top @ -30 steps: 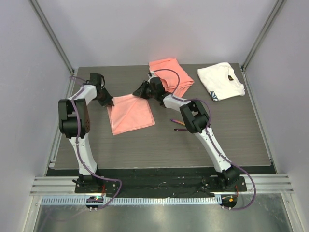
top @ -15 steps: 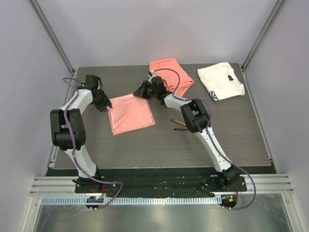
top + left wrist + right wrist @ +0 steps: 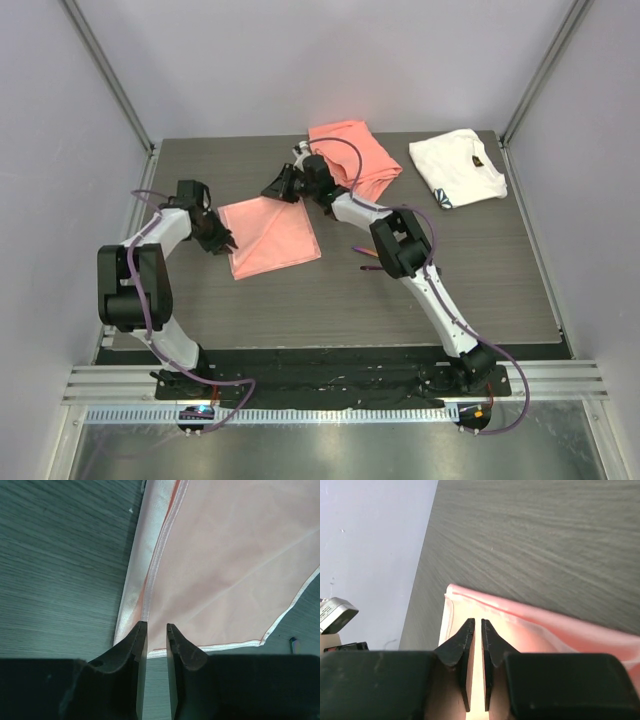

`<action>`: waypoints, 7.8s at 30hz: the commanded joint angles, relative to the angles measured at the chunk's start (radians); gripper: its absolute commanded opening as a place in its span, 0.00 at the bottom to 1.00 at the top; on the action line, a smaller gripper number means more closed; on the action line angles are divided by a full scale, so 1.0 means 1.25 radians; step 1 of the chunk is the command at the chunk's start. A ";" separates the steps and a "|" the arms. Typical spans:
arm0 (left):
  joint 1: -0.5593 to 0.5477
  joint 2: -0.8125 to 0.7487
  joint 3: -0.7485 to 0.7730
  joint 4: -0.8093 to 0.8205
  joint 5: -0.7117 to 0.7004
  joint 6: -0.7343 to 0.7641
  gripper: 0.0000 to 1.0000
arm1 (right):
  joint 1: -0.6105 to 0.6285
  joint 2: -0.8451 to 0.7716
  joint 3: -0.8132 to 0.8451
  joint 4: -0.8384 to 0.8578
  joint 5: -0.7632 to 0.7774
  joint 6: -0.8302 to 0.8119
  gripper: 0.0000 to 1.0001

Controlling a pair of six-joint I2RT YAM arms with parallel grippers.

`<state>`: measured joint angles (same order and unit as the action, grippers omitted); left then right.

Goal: Fold the napkin into a case and place the utensils inside
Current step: Smooth out the upper triangle-folded napkin at the center of the board.

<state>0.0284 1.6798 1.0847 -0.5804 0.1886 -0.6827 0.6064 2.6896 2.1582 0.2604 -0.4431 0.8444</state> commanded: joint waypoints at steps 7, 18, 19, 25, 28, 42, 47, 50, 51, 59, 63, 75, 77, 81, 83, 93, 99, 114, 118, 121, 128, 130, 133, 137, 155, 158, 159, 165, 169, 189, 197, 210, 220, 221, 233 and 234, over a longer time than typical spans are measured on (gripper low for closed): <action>0.003 -0.049 -0.093 0.070 0.021 -0.045 0.17 | 0.025 -0.102 -0.023 -0.009 -0.042 -0.001 0.17; -0.008 -0.185 -0.227 0.104 0.025 -0.113 0.16 | 0.032 -0.134 -0.100 -0.017 -0.097 0.009 0.17; -0.007 -0.200 -0.215 0.088 0.012 -0.107 0.24 | 0.032 -0.151 -0.122 -0.020 -0.101 0.003 0.17; 0.048 -0.179 -0.037 -0.004 -0.018 -0.032 0.44 | 0.030 -0.243 -0.216 -0.106 -0.100 -0.078 0.23; 0.080 -0.061 0.085 -0.056 0.013 0.016 0.40 | 0.029 -0.284 -0.275 -0.126 -0.085 -0.106 0.26; 0.082 0.297 0.429 -0.083 0.028 0.209 0.28 | 0.018 -0.362 -0.451 -0.092 -0.141 -0.095 0.29; 0.083 0.335 0.456 -0.085 0.027 0.217 0.28 | 0.017 -0.376 -0.493 -0.062 -0.149 -0.084 0.29; 0.082 0.346 0.456 -0.085 0.032 0.220 0.27 | 0.017 -0.381 -0.507 -0.056 -0.149 -0.083 0.29; 0.082 0.348 0.456 -0.083 0.038 0.220 0.27 | 0.017 -0.380 -0.512 -0.052 -0.150 -0.082 0.29; 0.078 0.351 0.451 -0.065 0.058 0.223 0.28 | 0.016 -0.376 -0.524 -0.038 -0.156 -0.071 0.29; 0.075 0.369 0.460 -0.071 0.063 0.221 0.27 | 0.017 -0.378 -0.540 -0.034 -0.152 -0.067 0.29; 0.077 0.351 0.474 -0.082 0.009 0.216 0.06 | 0.017 -0.361 -0.542 -0.035 -0.146 -0.057 0.29; 0.075 0.344 0.476 -0.089 -0.010 0.216 0.02 | 0.018 -0.358 -0.542 -0.036 -0.146 -0.059 0.28; 0.077 0.332 0.469 -0.094 -0.029 0.217 0.00 | 0.018 -0.349 -0.544 -0.040 -0.144 -0.059 0.28; 0.077 0.331 0.470 -0.099 -0.037 0.218 0.00 | 0.018 -0.345 -0.542 -0.041 -0.141 -0.059 0.28; 0.080 0.308 0.464 -0.089 -0.022 0.216 0.00 | 0.019 -0.333 -0.542 -0.051 -0.138 -0.066 0.28; 0.084 0.288 0.461 -0.084 -0.010 0.206 0.00 | 0.018 -0.324 -0.539 -0.059 -0.134 -0.067 0.29; 0.098 0.332 0.471 -0.111 -0.044 0.200 0.00 | 0.019 -0.326 -0.539 -0.060 -0.134 -0.066 0.28; 0.098 0.353 0.476 -0.116 -0.042 0.200 0.00 | 0.022 -0.327 -0.533 -0.062 -0.136 -0.064 0.28; 0.098 0.362 0.477 -0.112 -0.043 0.200 0.00 | 0.028 -0.327 -0.515 -0.078 -0.136 -0.078 0.29; 0.098 0.372 0.472 -0.111 -0.056 0.200 0.00 | 0.078 -0.344 -0.421 -0.171 -0.112 -0.131 0.29; 0.098 0.369 0.472 -0.110 -0.058 0.200 0.00 | 0.087 -0.355 -0.400 -0.178 -0.105 -0.129 0.28; 0.098 0.369 0.477 -0.111 -0.069 0.203 0.00 | 0.110 -0.342 -0.356 -0.181 -0.111 -0.117 0.28; 0.098 0.372 0.477 -0.109 -0.067 0.200 0.00 | 0.143 -0.285 -0.302 -0.151 -0.147 -0.067 0.28; 0.099 0.384 0.477 -0.116 -0.086 0.185 0.00 | 0.209 -0.126 -0.239 0.073 -0.249 0.132 0.24; 0.100 0.385 0.478 -0.119 -0.092 0.185 0.00 | 0.216 -0.132 -0.284 0.114 -0.260 0.155 0.24; 0.100 0.385 0.480 -0.119 -0.092 0.184 0.00 | 0.216 -0.137 -0.314 0.127 -0.264 0.161 0.24; 0.104 0.390 0.478 -0.115 -0.090 0.178 0.00 | 0.224 -0.162 -0.374 0.146 -0.271 0.157 0.23; 0.104 0.390 0.477 -0.114 -0.090 0.179 0.00 | 0.228 -0.181 -0.405 0.134 -0.280 0.141 0.24; 0.104 0.214 0.454 -0.147 -0.056 0.144 0.62 | 0.138 -0.321 -0.330 -0.115 -0.286 -0.064 0.24; 0.082 -0.115 0.056 0.021 0.068 -0.008 0.22 | 0.083 -0.256 -0.237 -0.111 -0.269 -0.044 0.25; -0.051 -0.147 -0.189 0.208 0.129 -0.087 0.00 | 0.103 -0.177 -0.229 0.013 -0.264 0.077 0.22; -0.051 -0.185 -0.259 0.186 0.043 -0.090 0.00 | 0.141 -0.159 -0.275 0.046 -0.268 0.085 0.19; -0.052 -0.188 -0.262 0.180 0.032 -0.088 0.00 | 0.143 -0.155 -0.275 0.048 -0.270 0.088 0.19; -0.051 -0.155 -0.293 0.166 -0.021 -0.104 0.00 | 0.133 -0.095 -0.243 0.048 -0.262 0.080 0.24; -0.051 -0.155 -0.297 0.171 -0.020 -0.108 0.00 | 0.126 -0.094 -0.245 0.048 -0.260 0.080 0.27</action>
<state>-0.0372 1.4731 0.7284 -0.3794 0.1844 -0.8043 0.7822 2.5652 1.8145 0.2909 -0.7689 0.9524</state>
